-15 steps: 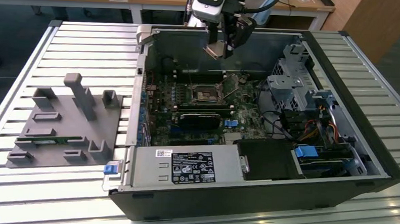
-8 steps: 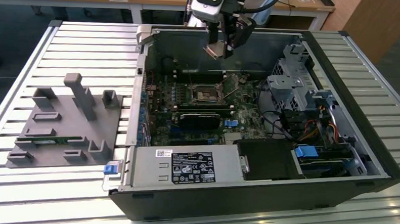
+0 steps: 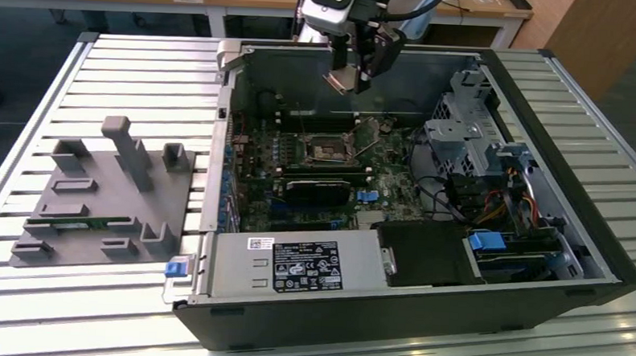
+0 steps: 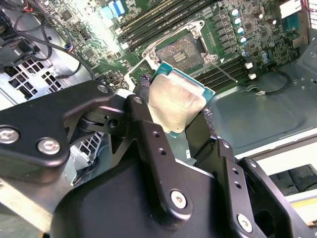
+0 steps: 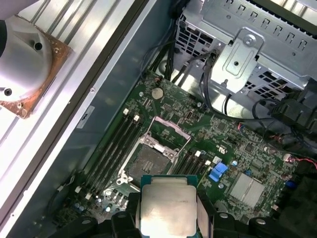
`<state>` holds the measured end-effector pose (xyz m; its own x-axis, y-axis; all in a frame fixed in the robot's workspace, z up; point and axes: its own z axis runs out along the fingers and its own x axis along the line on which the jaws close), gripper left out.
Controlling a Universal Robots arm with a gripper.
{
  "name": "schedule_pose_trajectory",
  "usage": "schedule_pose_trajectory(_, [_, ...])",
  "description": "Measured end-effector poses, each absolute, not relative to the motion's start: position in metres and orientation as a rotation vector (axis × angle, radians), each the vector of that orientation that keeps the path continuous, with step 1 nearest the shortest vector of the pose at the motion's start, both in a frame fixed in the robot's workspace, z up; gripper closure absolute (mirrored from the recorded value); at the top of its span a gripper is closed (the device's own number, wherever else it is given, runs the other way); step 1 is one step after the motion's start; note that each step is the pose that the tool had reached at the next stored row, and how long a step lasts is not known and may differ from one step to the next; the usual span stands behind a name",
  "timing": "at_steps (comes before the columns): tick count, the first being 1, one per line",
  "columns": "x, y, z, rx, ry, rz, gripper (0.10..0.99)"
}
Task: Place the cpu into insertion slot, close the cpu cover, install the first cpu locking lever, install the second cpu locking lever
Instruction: 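Place the cpu into insertion slot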
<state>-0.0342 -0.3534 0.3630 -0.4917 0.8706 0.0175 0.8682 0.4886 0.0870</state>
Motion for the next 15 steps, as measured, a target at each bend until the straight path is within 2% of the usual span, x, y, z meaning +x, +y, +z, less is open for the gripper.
schedule_pose_trajectory(15, [-0.0347, -0.3534, 0.3613, 1.780, 2.541, 0.123, 0.545])
